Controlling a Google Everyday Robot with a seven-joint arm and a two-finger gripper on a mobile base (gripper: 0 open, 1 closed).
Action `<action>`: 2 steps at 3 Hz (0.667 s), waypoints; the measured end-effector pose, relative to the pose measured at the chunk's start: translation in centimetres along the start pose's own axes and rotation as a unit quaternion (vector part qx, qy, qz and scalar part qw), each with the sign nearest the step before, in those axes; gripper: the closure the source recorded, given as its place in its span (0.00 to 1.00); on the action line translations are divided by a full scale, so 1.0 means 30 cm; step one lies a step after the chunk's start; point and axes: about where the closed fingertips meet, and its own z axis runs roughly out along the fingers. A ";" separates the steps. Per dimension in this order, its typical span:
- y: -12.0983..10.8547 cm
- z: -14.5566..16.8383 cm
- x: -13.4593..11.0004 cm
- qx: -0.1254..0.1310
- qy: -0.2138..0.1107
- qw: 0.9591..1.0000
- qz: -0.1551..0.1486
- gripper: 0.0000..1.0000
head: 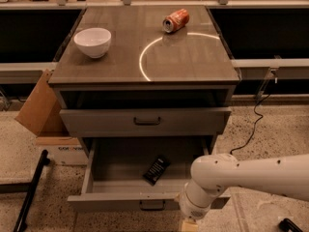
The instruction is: Close middle drawer
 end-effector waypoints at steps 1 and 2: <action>-0.012 0.028 0.030 0.004 -0.003 1.000 0.007 0.41; -0.024 0.049 0.055 0.010 0.003 1.000 0.015 0.64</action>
Offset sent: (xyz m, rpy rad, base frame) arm 0.0055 -0.0183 -0.0305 -0.0334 -0.0217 -0.0560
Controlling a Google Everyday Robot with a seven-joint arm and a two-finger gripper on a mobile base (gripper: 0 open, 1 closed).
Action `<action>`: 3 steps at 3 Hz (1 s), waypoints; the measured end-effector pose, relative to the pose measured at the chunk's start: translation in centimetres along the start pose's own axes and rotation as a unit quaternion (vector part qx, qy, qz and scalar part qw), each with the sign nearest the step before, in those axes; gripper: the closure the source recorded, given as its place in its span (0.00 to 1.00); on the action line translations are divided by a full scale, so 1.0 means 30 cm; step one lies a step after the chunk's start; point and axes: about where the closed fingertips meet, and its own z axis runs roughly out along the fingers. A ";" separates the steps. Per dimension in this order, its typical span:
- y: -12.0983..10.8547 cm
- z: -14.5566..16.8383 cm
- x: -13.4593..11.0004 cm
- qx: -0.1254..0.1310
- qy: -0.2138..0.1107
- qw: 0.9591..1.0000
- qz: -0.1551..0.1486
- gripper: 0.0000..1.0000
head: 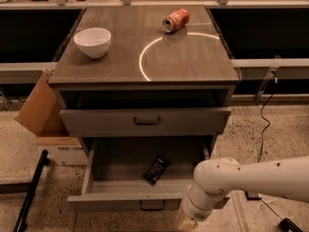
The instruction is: Close middle drawer
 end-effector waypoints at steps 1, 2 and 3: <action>-0.025 0.055 0.050 0.016 -0.001 1.000 0.016 0.87; -0.064 0.112 0.102 0.052 -0.017 0.998 0.038 1.00; -0.123 0.158 0.133 0.096 -0.039 0.993 0.064 1.00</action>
Offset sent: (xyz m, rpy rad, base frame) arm 0.0260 -0.0332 -0.0701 0.0319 -0.1893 -0.2145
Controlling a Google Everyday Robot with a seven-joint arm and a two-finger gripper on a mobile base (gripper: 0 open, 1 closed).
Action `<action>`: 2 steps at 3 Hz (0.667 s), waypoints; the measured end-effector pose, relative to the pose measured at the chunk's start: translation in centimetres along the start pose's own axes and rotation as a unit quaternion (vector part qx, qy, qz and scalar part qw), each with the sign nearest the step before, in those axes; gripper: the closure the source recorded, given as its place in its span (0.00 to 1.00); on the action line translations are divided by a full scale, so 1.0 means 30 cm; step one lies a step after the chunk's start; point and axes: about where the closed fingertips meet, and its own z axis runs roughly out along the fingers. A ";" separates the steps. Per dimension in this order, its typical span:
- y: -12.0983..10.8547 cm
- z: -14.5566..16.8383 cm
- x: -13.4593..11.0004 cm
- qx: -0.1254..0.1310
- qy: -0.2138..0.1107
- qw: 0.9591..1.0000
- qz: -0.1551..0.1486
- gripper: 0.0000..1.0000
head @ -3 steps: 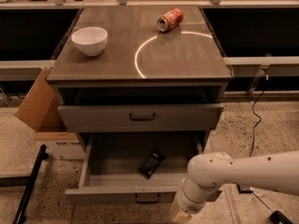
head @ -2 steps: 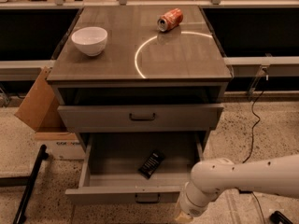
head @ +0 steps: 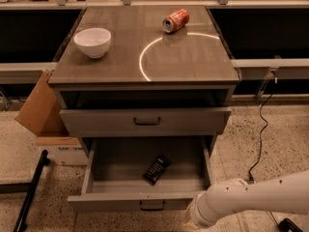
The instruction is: Close middle drawer
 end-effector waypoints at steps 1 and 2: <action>-0.029 0.001 -0.022 0.017 -0.013 1.000 0.001 1.00; -0.038 0.003 -0.022 0.021 -0.015 1.000 0.001 1.00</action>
Offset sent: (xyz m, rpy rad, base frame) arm 0.0101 0.0037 0.0013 0.0156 -0.0365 -0.0164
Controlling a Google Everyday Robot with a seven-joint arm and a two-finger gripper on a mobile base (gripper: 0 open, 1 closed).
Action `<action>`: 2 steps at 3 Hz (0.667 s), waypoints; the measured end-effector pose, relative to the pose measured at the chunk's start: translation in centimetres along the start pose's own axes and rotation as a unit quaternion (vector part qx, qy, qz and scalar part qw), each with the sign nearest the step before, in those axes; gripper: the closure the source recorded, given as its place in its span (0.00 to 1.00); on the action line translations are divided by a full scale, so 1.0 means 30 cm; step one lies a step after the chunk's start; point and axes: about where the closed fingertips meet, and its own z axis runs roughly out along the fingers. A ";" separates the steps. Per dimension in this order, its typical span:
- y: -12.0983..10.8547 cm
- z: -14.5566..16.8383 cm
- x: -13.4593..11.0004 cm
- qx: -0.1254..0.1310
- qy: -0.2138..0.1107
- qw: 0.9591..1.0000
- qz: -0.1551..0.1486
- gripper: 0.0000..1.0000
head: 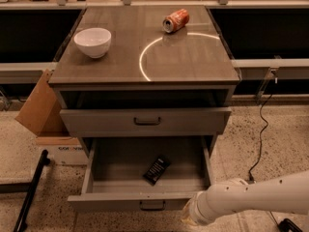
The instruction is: Close middle drawer
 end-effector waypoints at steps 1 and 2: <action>-0.069 0.019 0.001 0.028 -0.016 0.999 -0.004 1.00; -0.126 0.031 -0.009 0.042 -0.028 0.999 -0.010 1.00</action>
Offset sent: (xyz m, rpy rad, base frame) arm 0.0778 -0.0123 -0.0113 0.0542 -0.1747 -0.0181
